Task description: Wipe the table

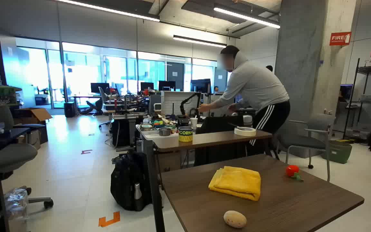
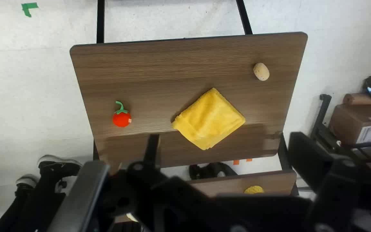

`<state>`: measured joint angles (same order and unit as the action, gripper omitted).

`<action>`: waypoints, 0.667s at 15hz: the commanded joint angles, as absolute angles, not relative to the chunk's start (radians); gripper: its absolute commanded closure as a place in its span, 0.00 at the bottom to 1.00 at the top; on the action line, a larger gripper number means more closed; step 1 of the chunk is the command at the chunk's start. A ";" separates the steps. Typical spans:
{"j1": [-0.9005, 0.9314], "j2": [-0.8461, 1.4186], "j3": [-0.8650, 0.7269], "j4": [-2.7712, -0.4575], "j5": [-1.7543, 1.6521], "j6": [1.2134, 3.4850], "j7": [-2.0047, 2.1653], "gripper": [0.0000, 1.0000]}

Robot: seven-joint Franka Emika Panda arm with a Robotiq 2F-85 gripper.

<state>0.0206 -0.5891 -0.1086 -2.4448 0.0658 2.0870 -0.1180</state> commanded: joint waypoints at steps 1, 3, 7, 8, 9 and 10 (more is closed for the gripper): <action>0.009 -0.588 -0.099 -2.442 0.072 2.085 -0.123 0.00; 0.009 -0.588 -0.099 -2.441 0.072 2.085 -0.123 0.00; 0.009 -0.588 -0.099 -2.441 0.072 2.085 -0.123 0.00; 0.009 -0.588 -0.099 -2.441 0.072 2.085 -0.123 0.00; 0.009 -0.588 -0.099 -2.441 0.072 2.085 -0.123 0.00; 0.031 -0.590 -0.093 -2.422 0.113 2.072 -0.107 0.00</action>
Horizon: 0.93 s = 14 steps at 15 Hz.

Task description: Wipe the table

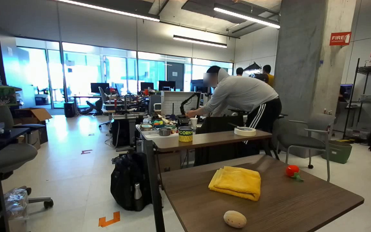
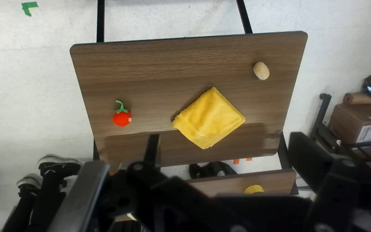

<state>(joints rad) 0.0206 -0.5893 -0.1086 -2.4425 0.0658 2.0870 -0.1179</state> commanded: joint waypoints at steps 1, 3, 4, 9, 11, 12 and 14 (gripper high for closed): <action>0.044 -0.567 -0.085 -2.401 0.146 2.074 -0.089 0.00; 0.056 -0.464 -0.041 -2.352 0.203 2.148 -0.009 0.00; 0.054 -0.399 -0.015 -2.336 0.219 2.220 0.041 0.00; -0.040 -0.112 0.100 -2.318 0.025 2.564 0.365 0.00; -0.064 0.025 0.105 -2.281 -0.139 2.594 0.519 0.00; -0.053 0.096 0.089 -2.248 -0.197 2.557 0.565 0.00; -0.012 0.037 0.051 -2.310 -0.153 2.568 0.514 0.00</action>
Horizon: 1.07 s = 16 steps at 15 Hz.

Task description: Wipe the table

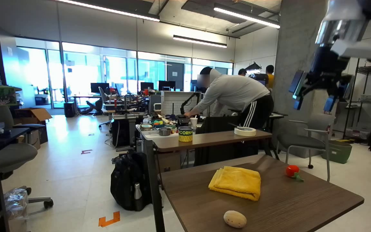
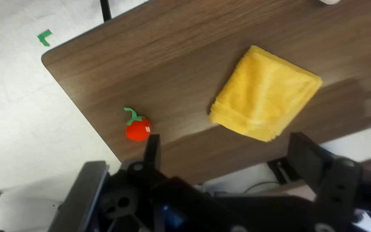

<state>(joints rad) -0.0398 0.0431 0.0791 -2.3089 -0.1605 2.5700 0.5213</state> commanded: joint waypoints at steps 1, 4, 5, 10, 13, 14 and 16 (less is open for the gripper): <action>-0.003 0.101 0.039 -2.284 -0.175 2.569 0.536 0.00; -0.129 0.101 0.183 -2.274 -0.058 2.474 0.306 0.00; -0.169 0.076 0.227 -2.282 0.001 2.452 0.225 0.00; -0.262 0.024 0.306 -2.215 0.289 2.238 -0.147 0.00; -0.175 0.003 0.143 -2.179 0.374 2.023 -0.320 0.00; -0.162 0.012 0.112 -2.165 0.333 1.942 -0.249 0.00; -0.129 0.011 0.084 -2.185 0.328 2.003 -0.241 0.00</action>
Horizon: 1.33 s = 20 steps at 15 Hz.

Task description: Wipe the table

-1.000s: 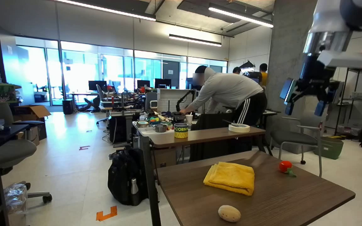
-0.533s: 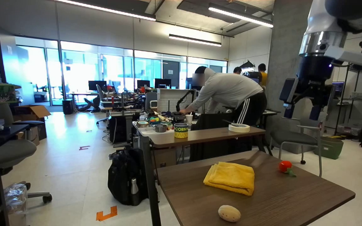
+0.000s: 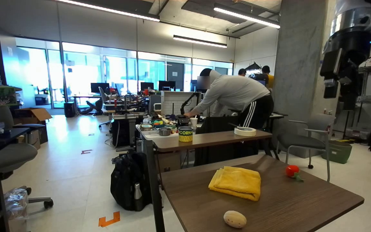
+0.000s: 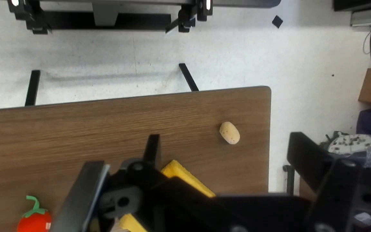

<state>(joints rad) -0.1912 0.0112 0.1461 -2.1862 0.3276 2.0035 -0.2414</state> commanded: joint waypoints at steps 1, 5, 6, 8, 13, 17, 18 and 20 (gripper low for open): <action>-0.130 0.011 0.073 -2.180 0.328 1.979 -0.243 0.00; -0.120 0.012 0.071 -2.179 0.328 1.973 -0.243 0.00; -0.118 0.012 0.072 -2.179 0.328 1.973 -0.243 0.00; -0.098 0.051 0.062 -2.158 0.334 2.009 -0.212 0.00; -0.016 0.300 0.076 -2.024 0.278 2.187 -0.092 0.00; 0.072 0.538 0.049 -1.900 0.147 2.416 0.055 0.00; 0.094 0.602 0.033 -1.861 0.102 2.467 0.093 0.00; 0.130 0.735 -0.003 -1.765 0.041 2.500 0.164 0.00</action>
